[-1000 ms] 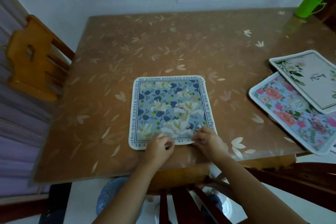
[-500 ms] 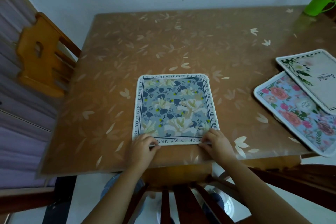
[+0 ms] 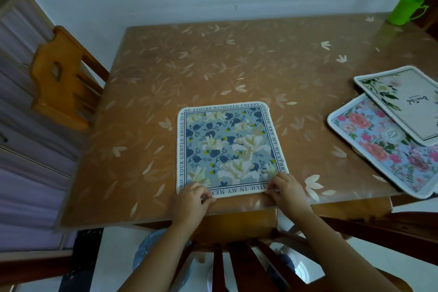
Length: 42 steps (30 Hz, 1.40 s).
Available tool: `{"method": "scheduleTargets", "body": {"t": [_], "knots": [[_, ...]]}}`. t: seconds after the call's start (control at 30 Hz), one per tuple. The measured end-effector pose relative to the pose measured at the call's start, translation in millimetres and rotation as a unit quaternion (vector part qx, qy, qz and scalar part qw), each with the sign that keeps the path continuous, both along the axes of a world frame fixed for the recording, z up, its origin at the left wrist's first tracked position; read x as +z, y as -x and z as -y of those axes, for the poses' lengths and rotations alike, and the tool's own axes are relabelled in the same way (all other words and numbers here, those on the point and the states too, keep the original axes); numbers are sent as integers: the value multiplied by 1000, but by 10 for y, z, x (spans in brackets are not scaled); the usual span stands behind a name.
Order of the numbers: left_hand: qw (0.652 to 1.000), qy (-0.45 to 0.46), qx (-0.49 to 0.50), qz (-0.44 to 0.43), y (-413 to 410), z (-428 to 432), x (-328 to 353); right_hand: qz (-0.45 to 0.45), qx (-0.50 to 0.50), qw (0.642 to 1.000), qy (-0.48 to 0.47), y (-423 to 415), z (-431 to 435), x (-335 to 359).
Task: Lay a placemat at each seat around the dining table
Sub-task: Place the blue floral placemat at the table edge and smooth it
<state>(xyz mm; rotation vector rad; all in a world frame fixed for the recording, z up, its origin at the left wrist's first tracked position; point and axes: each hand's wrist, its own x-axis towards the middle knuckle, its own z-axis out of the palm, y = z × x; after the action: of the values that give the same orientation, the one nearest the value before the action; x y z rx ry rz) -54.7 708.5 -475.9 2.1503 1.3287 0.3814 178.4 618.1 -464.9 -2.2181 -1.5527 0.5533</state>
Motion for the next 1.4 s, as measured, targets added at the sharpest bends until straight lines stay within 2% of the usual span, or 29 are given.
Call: {"method": "scheduleTargets", "body": {"t": [0.87,0.97,1.03,1.2,1.4], "knots": [[1000,-28,3,-4,32,41,-55,15,-22,999,-29,72,98,-60],[997,-75,-7,-23,28,24,-87,38,-10,999,-25,81,93,-66],[996,-67,-37,-47,-1,21,-117,43,7,999,-26,99,63,-100],[974,-72,-74,-200,-204,118,-168,95,84,991,51,262,-138,-267],[967,-66,-56,-241,-457,-200,-299,153,172,971,70,153,-716,-346]]}}
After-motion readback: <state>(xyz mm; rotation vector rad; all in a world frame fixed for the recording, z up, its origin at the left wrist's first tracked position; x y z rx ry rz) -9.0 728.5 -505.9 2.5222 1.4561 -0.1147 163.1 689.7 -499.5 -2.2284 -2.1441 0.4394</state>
